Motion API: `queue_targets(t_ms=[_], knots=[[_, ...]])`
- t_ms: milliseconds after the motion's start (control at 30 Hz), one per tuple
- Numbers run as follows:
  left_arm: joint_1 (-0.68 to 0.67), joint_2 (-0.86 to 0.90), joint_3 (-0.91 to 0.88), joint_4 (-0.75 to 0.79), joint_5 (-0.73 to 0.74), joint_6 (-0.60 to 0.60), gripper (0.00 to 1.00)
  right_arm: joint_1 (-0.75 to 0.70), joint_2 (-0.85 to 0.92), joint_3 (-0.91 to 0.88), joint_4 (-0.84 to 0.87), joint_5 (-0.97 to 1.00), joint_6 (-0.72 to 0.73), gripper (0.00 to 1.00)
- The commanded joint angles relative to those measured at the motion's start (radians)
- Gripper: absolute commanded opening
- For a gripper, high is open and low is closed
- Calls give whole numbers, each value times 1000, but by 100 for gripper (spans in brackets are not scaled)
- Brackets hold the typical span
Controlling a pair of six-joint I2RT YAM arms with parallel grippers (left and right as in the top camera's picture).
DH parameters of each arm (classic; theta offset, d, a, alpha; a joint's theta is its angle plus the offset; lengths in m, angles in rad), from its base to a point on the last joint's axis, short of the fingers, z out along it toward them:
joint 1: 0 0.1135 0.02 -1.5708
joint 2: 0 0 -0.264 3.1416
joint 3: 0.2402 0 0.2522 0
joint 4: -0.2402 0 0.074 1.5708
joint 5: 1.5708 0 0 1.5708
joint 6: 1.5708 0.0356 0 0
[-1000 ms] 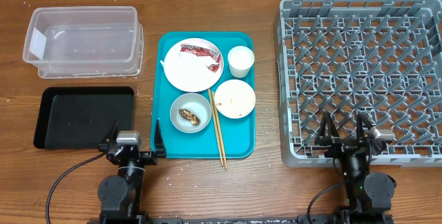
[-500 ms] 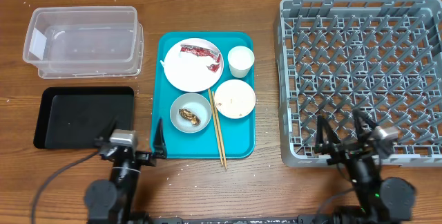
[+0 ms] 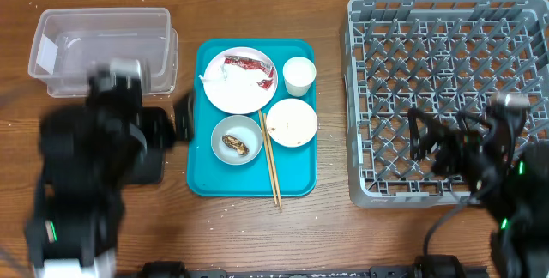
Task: Sort waste into correct bins and load items into the dishwasher
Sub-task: 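Reach the left gripper to the red wrapper on the white plate and grasp it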
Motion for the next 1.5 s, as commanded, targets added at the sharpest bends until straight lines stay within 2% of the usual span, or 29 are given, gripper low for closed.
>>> queue_targets(t_ms=[0, 67, 133, 200, 267, 300, 333, 367, 467, 533, 733, 967, 1267, 1300, 1433, 1467], knots=[[-24, 281, 274, -171, -11, -48, 100, 5, 145, 148, -84, 1, -46, 100], [-52, 468, 467, -317, -9, -48, 100, 5, 228, 208, -131, 1, -56, 100], [-80, 613, 608, -392, -10, -43, 100, 5, 284, 229, -137, -2, -55, 100], [-97, 734, 701, -394, -10, -45, 100, 5, 330, 229, -148, -18, -55, 100], [-104, 835, 745, -389, 49, -66, 100, 5, 368, 229, -162, -29, -55, 100], [-104, 873, 753, -368, 91, -49, 100, 5, 382, 229, -168, -29, -55, 100], [-103, 900, 757, -352, 125, -26, 91, 5, 394, 229, -176, -29, -55, 100], [-104, 929, 757, -337, 123, -37, 86, 5, 404, 229, -181, -29, -55, 100], [-130, 1003, 757, -325, -53, -244, 89, 5, 420, 229, -187, -29, -56, 100], [-174, 1062, 757, -314, -187, -330, 100, 5, 422, 229, -187, -28, -56, 100], [-330, 1238, 757, -249, -411, -441, 100, 5, 422, 228, -195, -25, -60, 100], [-353, 1382, 757, -224, -418, -520, 100, 5, 422, 224, -229, -24, -84, 100], [-343, 1401, 757, -212, -422, -519, 100, 5, 423, 221, -228, 2, -85, 100], [-343, 1401, 757, -212, -422, -519, 99, 5, 424, 221, -227, 2, -85, 100], [-340, 1406, 756, -213, -422, -519, 79, 5, 424, 221, -220, 2, -85, 100], [-339, 1409, 756, -213, -409, -519, 63, 5, 424, 221, -220, 2, -85, 100]])
